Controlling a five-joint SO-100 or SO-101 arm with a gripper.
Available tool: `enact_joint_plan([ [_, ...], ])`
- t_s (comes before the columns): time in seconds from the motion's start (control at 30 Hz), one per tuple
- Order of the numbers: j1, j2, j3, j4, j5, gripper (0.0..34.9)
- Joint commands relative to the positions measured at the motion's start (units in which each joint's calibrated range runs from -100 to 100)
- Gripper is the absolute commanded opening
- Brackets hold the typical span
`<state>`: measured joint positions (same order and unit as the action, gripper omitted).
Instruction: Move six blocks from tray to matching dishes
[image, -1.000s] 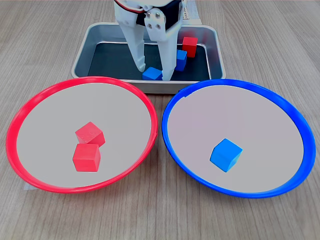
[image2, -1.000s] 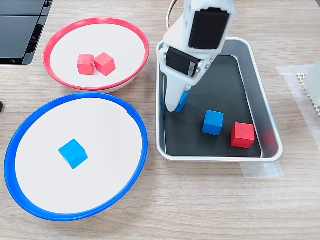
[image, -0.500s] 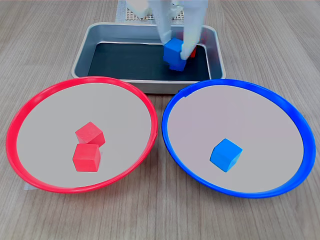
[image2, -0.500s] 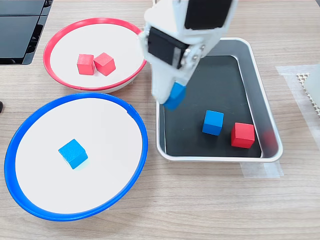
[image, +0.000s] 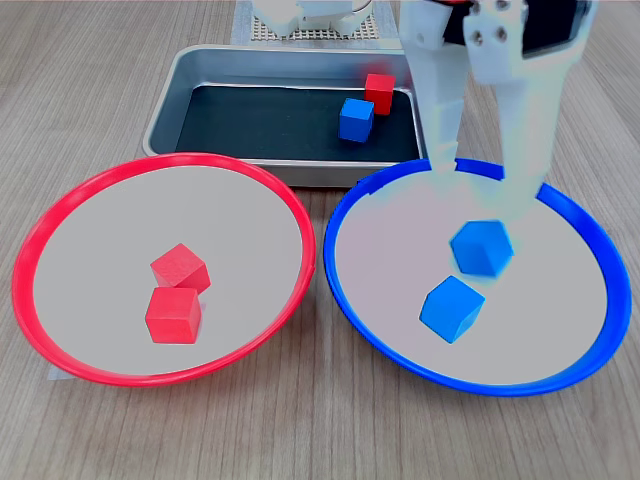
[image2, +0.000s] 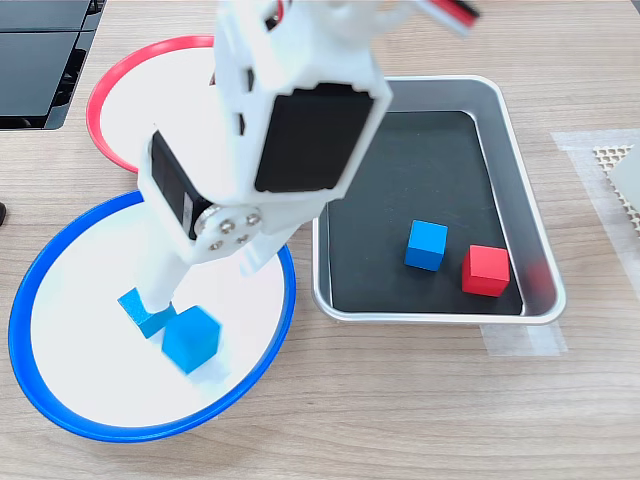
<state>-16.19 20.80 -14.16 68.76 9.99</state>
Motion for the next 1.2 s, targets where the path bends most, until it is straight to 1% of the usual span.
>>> enact_joint_plan([
  [0.0, 0.1, -7.7, 3.5, 3.9, -1.2, 11.7],
  [0.03, 0.7, -10.5, 6.3, 5.2, -1.8, 8.5],
  [0.07, 1.6, -14.5, 10.9, 6.1, -2.5, 2.4],
  [0.1, 2.4, -17.3, 14.4, 6.7, -3.0, 0.3],
  [0.23, 7.0, -31.3, 33.7, 9.9, -4.9, 0.2],
  [0.33, 10.6, -39.1, 46.7, 10.2, -7.9, 0.1],
  [0.4, 11.7, -42.2, 53.3, 9.4, -10.1, 0.1],
  [0.43, 11.9, -42.4, 54.6, 9.0, -11.1, 0.3],
  [0.47, 12.0, -42.4, 55.3, 8.5, -12.1, 1.2],
  [0.53, 12.0, -41.7, 55.5, 7.7, -13.9, 8.2],
  [0.6, 11.4, -40.7, 55.3, 6.6, -15.0, 14.1],
  [0.63, 11.2, -40.2, 55.2, 5.8, -15.5, 16.3],
  [0.67, 11.0, -39.6, 54.9, 5.2, -15.9, 16.8],
  [0.77, 10.0, -37.4, 54.2, 4.0, -16.7, 16.4],
  [0.83, 9.1, -36.0, 54.3, 2.9, -16.9, 15.5],
  [1.1, 6.5, -31.6, 54.7, -1.4, -17.7, 14.5],
  [1.17, 5.5, -30.4, 54.7, -2.6, -17.8, 13.5],
])
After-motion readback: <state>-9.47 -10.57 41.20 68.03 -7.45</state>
